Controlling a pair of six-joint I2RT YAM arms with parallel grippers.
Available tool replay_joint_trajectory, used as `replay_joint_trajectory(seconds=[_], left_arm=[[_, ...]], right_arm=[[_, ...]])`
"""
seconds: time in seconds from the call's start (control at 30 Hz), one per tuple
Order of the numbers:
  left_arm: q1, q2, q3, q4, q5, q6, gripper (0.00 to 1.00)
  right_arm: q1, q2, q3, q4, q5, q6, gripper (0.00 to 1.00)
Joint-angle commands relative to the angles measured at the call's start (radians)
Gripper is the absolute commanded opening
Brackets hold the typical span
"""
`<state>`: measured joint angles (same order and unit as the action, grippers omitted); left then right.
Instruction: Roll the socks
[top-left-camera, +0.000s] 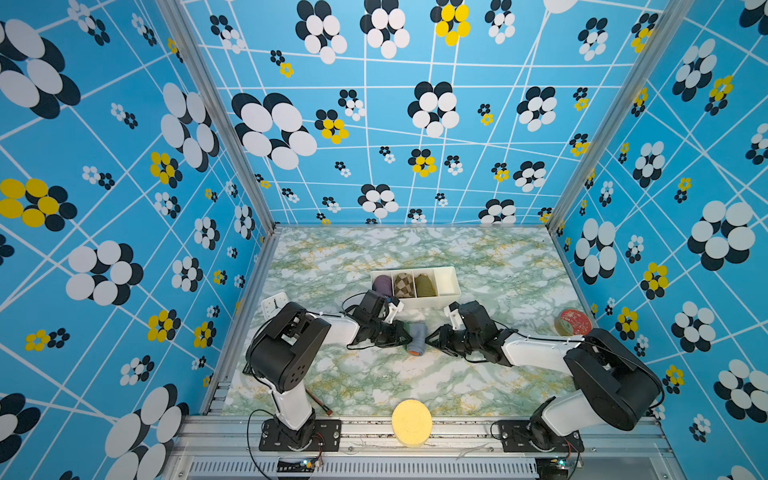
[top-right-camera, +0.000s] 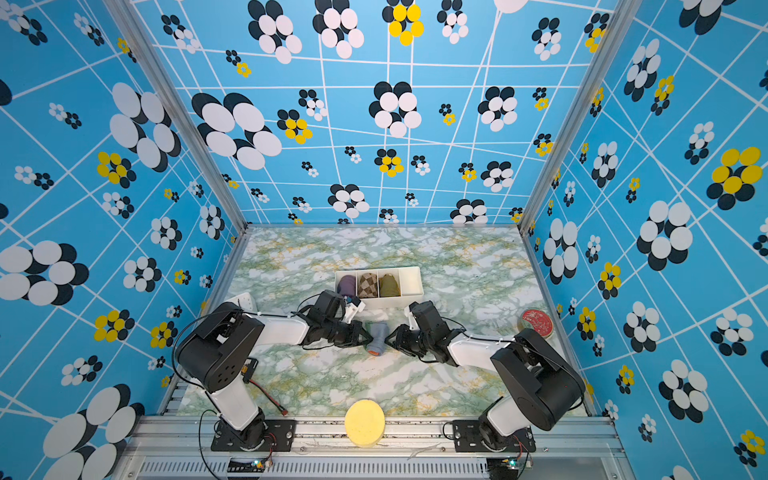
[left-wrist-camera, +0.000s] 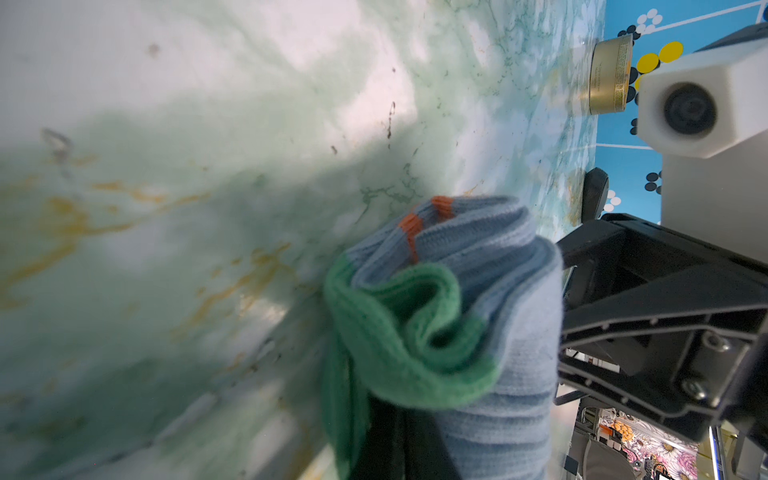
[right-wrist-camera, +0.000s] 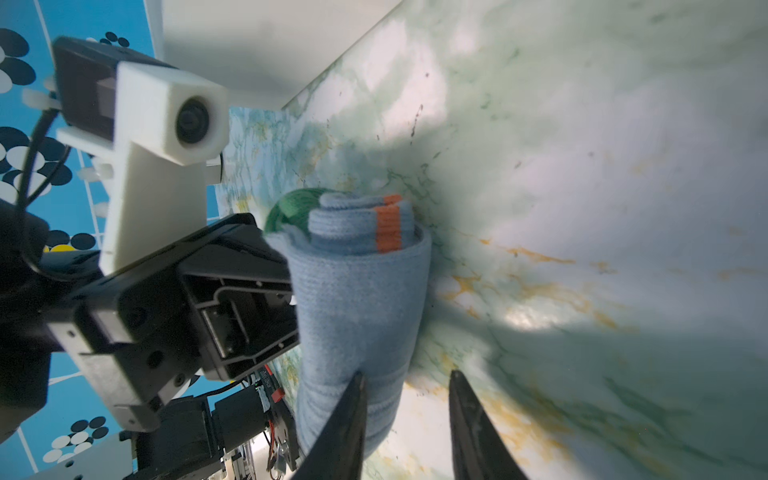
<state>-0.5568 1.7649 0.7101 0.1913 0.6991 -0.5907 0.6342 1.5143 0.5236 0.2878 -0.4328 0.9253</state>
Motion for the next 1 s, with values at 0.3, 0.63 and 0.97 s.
replay_joint_trajectory(seconds=[0.3,0.63,0.97], left_arm=[[-0.008,0.068,-0.026,-0.233,-0.169,0.020,0.07],[-0.011,0.073,-0.017,-0.243,-0.168,0.025,0.07],[-0.017,0.080,-0.016,-0.240,-0.167,0.024,0.07]], right_arm=[[0.019,0.062,0.047,0.109,-0.052,0.030,0.36],[0.028,0.100,0.069,0.138,-0.073,0.038,0.40],[0.056,0.148,0.107,0.127,-0.075,0.034,0.42]])
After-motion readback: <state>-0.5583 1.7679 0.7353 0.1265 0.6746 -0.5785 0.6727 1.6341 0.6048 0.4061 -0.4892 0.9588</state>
